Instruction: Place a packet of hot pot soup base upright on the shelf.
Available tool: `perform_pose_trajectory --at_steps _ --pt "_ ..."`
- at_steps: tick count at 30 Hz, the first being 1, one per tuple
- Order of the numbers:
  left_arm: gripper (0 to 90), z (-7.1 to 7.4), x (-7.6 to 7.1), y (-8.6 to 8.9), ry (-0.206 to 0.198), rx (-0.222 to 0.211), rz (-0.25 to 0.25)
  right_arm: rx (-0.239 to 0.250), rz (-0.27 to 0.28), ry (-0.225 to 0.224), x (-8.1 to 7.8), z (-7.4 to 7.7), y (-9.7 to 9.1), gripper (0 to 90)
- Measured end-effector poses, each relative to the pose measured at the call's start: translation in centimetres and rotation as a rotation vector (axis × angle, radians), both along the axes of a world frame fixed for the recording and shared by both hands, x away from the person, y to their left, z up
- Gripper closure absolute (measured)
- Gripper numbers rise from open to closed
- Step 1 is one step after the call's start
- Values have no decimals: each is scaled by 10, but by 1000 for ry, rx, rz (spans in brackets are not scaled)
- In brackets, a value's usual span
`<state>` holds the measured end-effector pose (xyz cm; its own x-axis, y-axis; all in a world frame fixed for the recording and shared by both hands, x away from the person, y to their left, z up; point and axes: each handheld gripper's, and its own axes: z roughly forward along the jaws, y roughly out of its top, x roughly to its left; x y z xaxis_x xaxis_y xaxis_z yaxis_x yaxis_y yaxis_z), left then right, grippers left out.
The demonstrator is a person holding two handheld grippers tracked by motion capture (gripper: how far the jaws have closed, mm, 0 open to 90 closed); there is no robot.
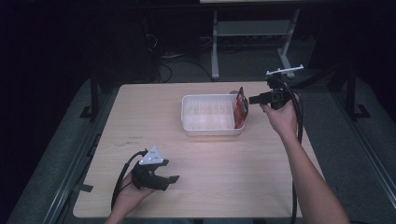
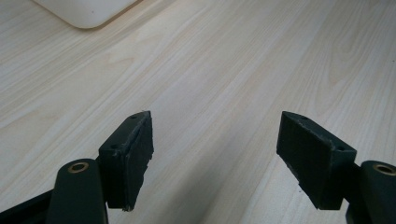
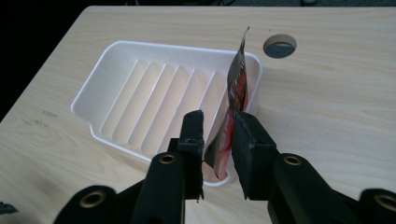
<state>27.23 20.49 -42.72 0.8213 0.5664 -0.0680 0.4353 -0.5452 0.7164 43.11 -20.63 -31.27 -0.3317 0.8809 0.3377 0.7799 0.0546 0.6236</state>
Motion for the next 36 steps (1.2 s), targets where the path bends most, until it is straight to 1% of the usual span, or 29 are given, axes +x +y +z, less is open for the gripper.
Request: perform_pose_trajectory --at_steps 7,11,15,17,28,34,36 --pt "267 0 1 1 2 4 1 12 17 -5 -8 -3 -7 707" --pt "267 -1 1 2 2 1 7 16 26 4 -12 -6 -12 685" --pt "262 0 2 3 0 3 10 25 36 -3 -17 -7 -16 677" --pt "262 0 2 4 1 2 13 33 40 -6 -20 -8 -17 669" --pt "261 -1 3 7 6 1 24 28 73 -12 -30 -12 -17 633" --pt "259 0 3 7 0 -3 30 35 77 -9 -36 -18 -20 604" --pt "259 0 3 7 -3 -4 32 46 80 -9 -38 -21 -22 597"
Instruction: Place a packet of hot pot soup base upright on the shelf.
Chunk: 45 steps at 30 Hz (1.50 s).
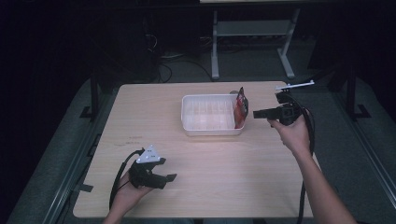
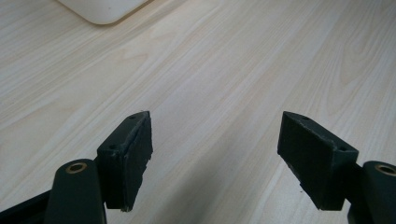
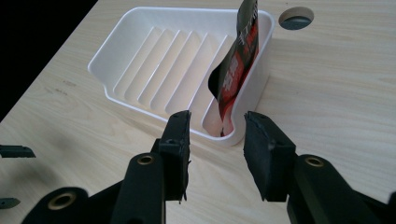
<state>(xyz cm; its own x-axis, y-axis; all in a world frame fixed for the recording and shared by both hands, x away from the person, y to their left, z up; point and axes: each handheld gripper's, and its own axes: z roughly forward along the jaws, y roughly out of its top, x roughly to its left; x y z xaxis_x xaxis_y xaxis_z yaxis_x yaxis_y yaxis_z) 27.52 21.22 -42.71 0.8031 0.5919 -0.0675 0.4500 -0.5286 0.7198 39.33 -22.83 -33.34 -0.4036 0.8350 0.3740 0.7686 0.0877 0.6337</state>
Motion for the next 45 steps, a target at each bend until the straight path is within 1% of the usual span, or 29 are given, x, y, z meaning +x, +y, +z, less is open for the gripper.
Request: perform_pose_trajectory --at_steps 4,9,15,17,19,27,33,41,45 --pt "259 0 0 1 -1 -1 3 10 5 6 -4 -5 -3 583" --pt "259 0 1 1 -3 0 4 6 18 16 -8 -9 -3 560" --pt "260 1 1 2 -4 1 5 2 44 16 -15 -14 0 528" --pt "260 0 1 2 -4 1 7 -8 49 14 -18 -15 1 524" --pt "259 1 1 2 -4 2 7 -2 55 12 -20 -16 0 517" --pt "259 0 1 3 -3 0 8 9 63 6 -30 -24 -1 512" --pt "259 1 1 4 -5 -3 13 0 65 9 -36 -30 -2 506" --pt "259 1 1 3 -5 -4 8 0 65 11 -46 -41 -7 503" --pt "259 1 1 3 -6 -4 7 10 61 16 -51 -46 -10 497"
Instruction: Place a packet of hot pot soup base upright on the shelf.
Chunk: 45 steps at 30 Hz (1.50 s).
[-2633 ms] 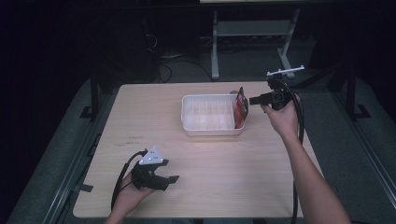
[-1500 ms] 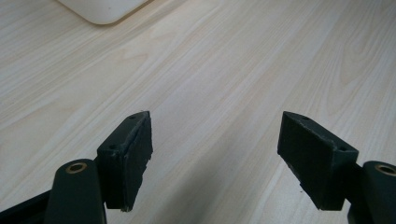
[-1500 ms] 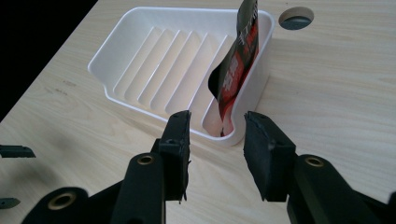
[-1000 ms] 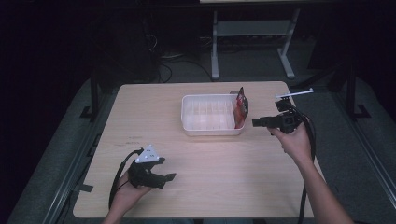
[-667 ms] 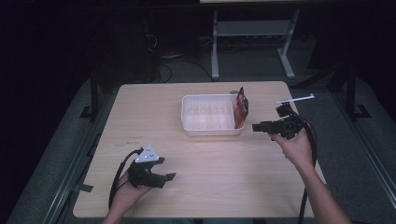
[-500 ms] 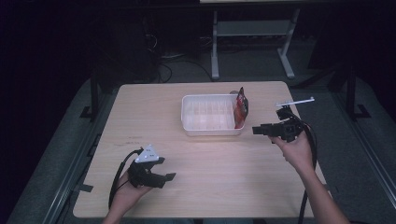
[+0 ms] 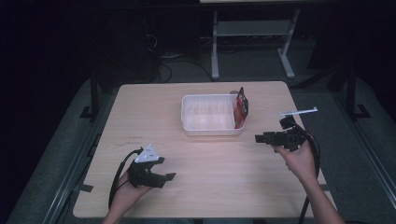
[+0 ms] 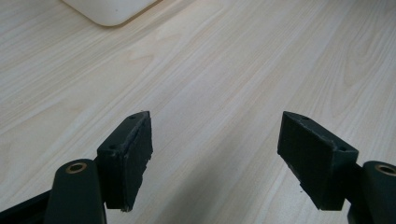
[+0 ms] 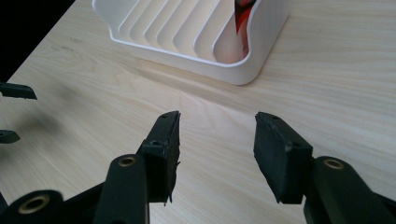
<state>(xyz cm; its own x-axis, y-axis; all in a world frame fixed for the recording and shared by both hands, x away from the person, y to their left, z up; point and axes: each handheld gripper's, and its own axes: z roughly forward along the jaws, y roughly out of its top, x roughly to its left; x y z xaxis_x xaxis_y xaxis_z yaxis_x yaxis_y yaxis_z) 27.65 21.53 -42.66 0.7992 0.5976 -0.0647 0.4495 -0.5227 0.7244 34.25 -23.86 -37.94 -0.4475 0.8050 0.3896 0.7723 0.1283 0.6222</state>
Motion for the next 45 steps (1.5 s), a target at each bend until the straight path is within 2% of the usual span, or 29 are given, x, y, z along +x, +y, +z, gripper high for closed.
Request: perform_pose_trajectory --at_steps 3,10,17,29,45 --pt "259 0 0 1 -1 0 3 -16 2 3 -2 -3 0 486" --pt "260 1 0 2 0 -2 6 -11 9 3 -9 -8 -2 479" --pt "261 1 1 5 -2 1 10 -22 21 23 -19 -22 -4 457" --pt "260 1 1 4 3 -12 16 26 12 49 -33 -42 -20 437" --pt "256 0 0 4 6 -5 14 50 25 62 -53 -62 -25 433"
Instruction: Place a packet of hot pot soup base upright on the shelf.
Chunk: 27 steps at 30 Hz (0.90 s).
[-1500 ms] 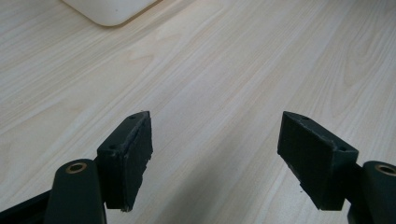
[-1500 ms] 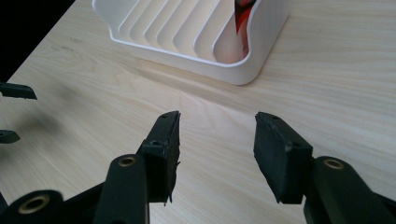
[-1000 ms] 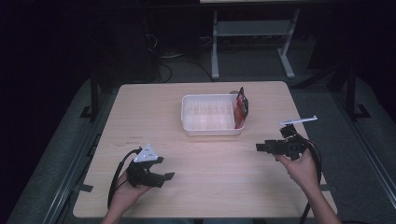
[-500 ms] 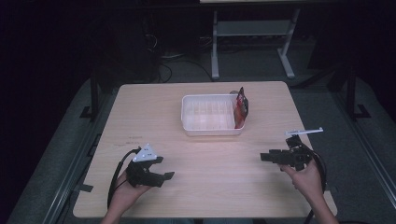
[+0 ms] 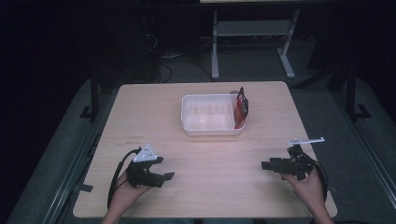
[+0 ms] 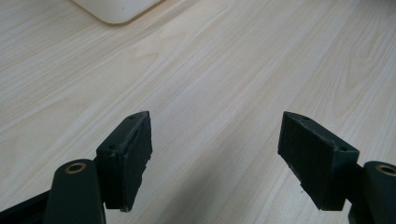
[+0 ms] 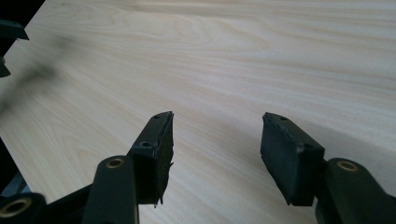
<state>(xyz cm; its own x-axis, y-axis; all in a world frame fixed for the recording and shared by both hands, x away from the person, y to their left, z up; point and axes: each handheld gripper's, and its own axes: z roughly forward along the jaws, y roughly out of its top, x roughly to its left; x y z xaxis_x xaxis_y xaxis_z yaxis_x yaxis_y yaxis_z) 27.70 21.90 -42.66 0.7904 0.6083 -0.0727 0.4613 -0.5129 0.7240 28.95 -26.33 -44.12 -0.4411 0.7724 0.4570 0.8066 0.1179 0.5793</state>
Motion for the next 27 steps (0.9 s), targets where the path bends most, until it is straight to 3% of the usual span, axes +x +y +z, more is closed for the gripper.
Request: perform_pose_trajectory --at_steps 9,17,22,27 --pt "257 -3 -1 -5 -16 32 -25 8 26 -15 -13 -4 5 434" --pt "257 -9 3 -17 0 57 -57 39 54 -52 -25 -6 0 431" --pt "257 -12 3 -17 13 46 -54 45 63 -53 -31 -10 -2 450" --pt "257 -11 4 -18 9 34 -54 45 84 -63 -33 -8 9 449"
